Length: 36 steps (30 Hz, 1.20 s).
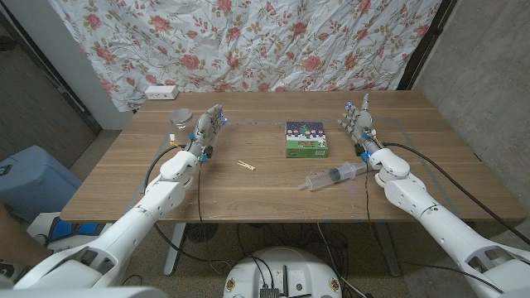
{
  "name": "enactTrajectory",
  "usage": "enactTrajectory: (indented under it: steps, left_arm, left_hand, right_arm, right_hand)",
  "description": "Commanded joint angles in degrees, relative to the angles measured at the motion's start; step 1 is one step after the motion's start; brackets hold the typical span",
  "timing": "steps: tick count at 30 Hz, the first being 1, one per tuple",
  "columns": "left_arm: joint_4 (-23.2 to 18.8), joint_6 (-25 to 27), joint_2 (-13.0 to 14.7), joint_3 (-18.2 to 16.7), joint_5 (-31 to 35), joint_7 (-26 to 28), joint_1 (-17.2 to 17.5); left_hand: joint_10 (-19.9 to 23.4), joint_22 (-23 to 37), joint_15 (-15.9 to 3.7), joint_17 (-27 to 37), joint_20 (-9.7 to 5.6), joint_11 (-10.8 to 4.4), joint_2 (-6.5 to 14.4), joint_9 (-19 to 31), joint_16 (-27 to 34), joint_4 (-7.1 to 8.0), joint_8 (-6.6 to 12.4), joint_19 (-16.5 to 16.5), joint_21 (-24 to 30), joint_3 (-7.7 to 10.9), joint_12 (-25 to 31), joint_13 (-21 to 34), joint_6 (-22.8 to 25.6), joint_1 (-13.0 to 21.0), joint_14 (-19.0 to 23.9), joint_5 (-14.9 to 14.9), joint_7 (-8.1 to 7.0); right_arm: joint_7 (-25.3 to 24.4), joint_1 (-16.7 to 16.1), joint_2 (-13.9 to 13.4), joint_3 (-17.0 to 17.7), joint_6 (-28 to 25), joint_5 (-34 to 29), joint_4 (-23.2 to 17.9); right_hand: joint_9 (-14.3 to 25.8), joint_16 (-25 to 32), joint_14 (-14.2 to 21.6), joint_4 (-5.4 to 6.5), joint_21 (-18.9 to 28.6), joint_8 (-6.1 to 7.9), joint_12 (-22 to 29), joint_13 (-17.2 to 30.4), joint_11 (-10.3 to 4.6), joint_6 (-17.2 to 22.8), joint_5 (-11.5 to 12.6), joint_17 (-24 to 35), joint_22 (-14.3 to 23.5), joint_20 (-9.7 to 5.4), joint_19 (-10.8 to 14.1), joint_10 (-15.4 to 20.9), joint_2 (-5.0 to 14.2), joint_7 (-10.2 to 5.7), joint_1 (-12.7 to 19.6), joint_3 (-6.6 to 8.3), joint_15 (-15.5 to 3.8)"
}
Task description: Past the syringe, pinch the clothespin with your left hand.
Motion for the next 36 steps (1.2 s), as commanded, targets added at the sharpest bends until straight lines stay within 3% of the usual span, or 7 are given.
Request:
enactTrajectory:
  steps: [1, 12, 22, 24, 28, 36]
  left_arm:
    - [0.02, 0.42, -0.41, 0.27, -0.19, 0.12, -0.23]
    - [-4.95, 0.62, 2.05, -0.21, 0.73, 1.12, 2.33]
    - [-8.56, -0.06, 4.7, -0.7, 3.42, 2.88, 4.34]
    - [-8.93, -0.4, 5.3, -0.65, 4.28, 2.87, 4.41]
    - [-9.38, -1.86, 6.11, -0.73, 5.74, 2.61, 4.43]
    - [-10.55, -4.28, 8.43, -0.7, 10.59, 3.26, 4.41]
  left_hand:
    - [0.18, 0.05, -0.6, 0.05, -0.21, -0.66, 3.41, 0.15, 0.26, -0.59, 0.44, 0.52, 0.59, 0.26, 0.64, 0.17, 0.88, 0.42, 0.1, 0.38, -0.15]
    - [1.75, -0.07, -1.66, 0.03, -0.89, -1.65, 2.2, 0.15, 0.36, -3.1, 0.81, 1.18, 0.75, -0.18, 1.06, 0.16, 2.52, 1.3, 1.05, 0.2, -1.4]
    - [4.35, -0.19, -3.11, 0.05, -1.45, -3.67, 1.75, 0.11, 0.4, -9.97, 1.56, 2.61, 0.77, 1.1, 1.35, 0.17, 6.26, 5.69, 2.7, 0.56, -2.83]
    - [4.75, -0.19, -3.47, 0.05, -1.52, -3.76, 1.42, 0.12, 0.53, -10.69, 1.66, 2.9, 0.81, 1.08, 1.38, 0.18, 6.7, 6.21, 3.27, 0.58, -2.93]
    - [5.69, -0.2, -4.05, 0.06, -1.69, -4.17, 0.49, 0.13, 0.56, -11.8, 1.93, 3.49, 0.84, 1.01, 1.45, 0.18, 7.74, 7.42, 4.04, 0.63, -3.43]
    - [7.83, -0.23, -5.15, 0.05, -1.89, -5.36, -0.78, 0.17, 0.7, -12.31, 2.36, 4.77, 0.86, 1.23, 1.56, 0.21, 9.73, 10.38, 5.98, 0.83, -4.65]
  right_arm:
    - [0.01, 0.01, 0.0, 0.0, 0.02, -0.01, 0.03]
    - [0.04, 0.01, 0.01, 0.0, 0.05, 0.0, 0.07]
    - [0.02, 0.0, -0.01, 0.01, 0.01, 0.0, 0.01]
    - [0.01, -0.01, -0.01, 0.01, 0.01, 0.0, 0.0]
    - [0.01, 0.0, -0.01, 0.01, 0.0, 0.0, 0.0]
    - [0.02, 0.02, 0.02, -0.01, 0.04, -0.01, 0.06]
  right_hand:
    - [0.09, 0.28, -0.43, 0.0, 0.4, 0.34, 0.34, 0.23, -0.59, 0.01, 0.42, 0.3, 0.11, 0.34, 0.08, -0.08, 4.07, -0.53, 0.02, -0.37, -2.32]
    - [0.1, 0.2, -0.46, 0.0, 0.32, 0.33, 0.29, 0.25, -0.35, 0.11, 0.45, 0.31, 0.11, 0.36, 0.1, -0.05, 4.09, -0.33, 0.02, -0.47, -2.33]
    - [0.12, 0.19, -0.36, 0.0, 0.25, 0.29, 0.27, 0.26, -0.57, 0.12, 0.48, 0.32, 0.11, 0.35, 0.1, 0.0, 4.12, -0.31, 0.02, -0.55, -2.24]
    - [0.12, 0.18, -0.37, 0.0, 0.25, 0.29, 0.27, 0.26, -0.54, 0.13, 0.48, 0.32, 0.11, 0.35, 0.12, 0.03, 4.12, -0.28, 0.02, -0.56, -2.24]
    - [0.12, 0.15, -0.37, 0.0, 0.22, 0.23, 0.23, 0.26, -0.47, 0.03, 0.49, 0.32, 0.11, 0.36, 0.12, -0.02, 4.13, -0.27, 0.03, -0.59, -2.27]
    - [0.13, 0.12, -0.37, 0.0, 0.18, 0.23, 0.2, 0.27, -0.57, 0.08, 0.51, 0.33, 0.12, 0.34, 0.14, -0.02, 4.14, -0.38, 0.03, -0.65, -2.25]
